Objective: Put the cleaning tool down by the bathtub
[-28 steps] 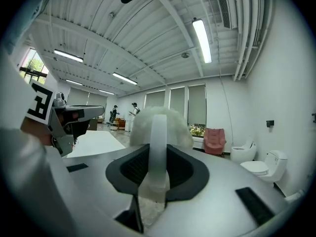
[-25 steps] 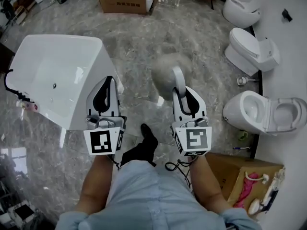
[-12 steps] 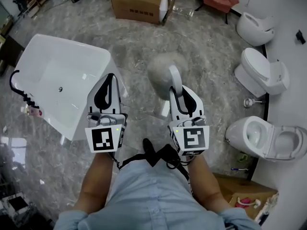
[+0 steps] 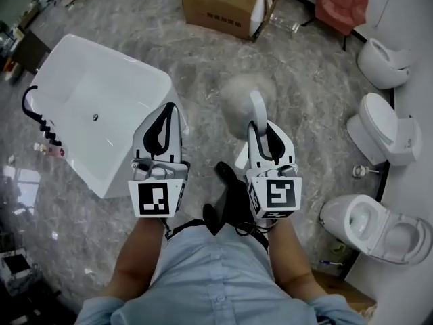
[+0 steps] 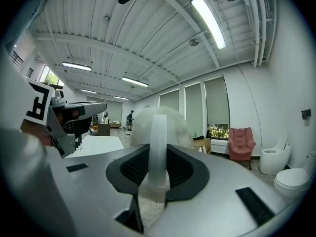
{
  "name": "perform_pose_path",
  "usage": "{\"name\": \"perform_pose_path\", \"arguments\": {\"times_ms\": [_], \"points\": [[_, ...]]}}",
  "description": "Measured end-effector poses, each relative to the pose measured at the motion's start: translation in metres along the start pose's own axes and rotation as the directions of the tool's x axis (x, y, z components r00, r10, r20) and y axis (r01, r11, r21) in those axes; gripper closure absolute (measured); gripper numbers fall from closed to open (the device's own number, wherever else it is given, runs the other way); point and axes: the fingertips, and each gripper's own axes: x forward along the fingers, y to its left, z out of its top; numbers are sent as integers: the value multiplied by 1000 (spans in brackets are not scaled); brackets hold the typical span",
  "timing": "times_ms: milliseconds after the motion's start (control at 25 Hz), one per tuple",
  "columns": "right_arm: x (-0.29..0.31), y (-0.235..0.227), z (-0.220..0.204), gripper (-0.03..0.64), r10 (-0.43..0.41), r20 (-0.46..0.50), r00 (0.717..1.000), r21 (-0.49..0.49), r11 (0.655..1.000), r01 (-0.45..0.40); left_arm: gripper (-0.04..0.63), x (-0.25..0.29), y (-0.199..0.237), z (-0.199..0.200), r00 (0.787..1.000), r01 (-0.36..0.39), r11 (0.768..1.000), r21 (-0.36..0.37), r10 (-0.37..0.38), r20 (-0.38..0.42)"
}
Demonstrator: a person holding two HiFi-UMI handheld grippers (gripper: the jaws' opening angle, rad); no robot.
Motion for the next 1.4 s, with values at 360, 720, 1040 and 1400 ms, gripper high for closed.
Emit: {"name": "perform_pose_path", "arguments": {"times_ms": [360,720,1040,1400], "points": [[141,-29,-19,520,174,-92,980,-12,984,-176,580,93,32,-67,990,-91,996,25,93,-108],[250,-8,-83,520,325,-186,927,-23,942,-334,580,124,87,-173,952,-213,977,34,215,-217],[302,35,-157,520,476,-266,839,-57,861,-506,580,110,124,-248,912,-304,951,55,307,-272],[335,92,-256,519,603,-337,723,-92,743,-663,580,76,142,-353,864,-393,919,20,376,-335]]}}
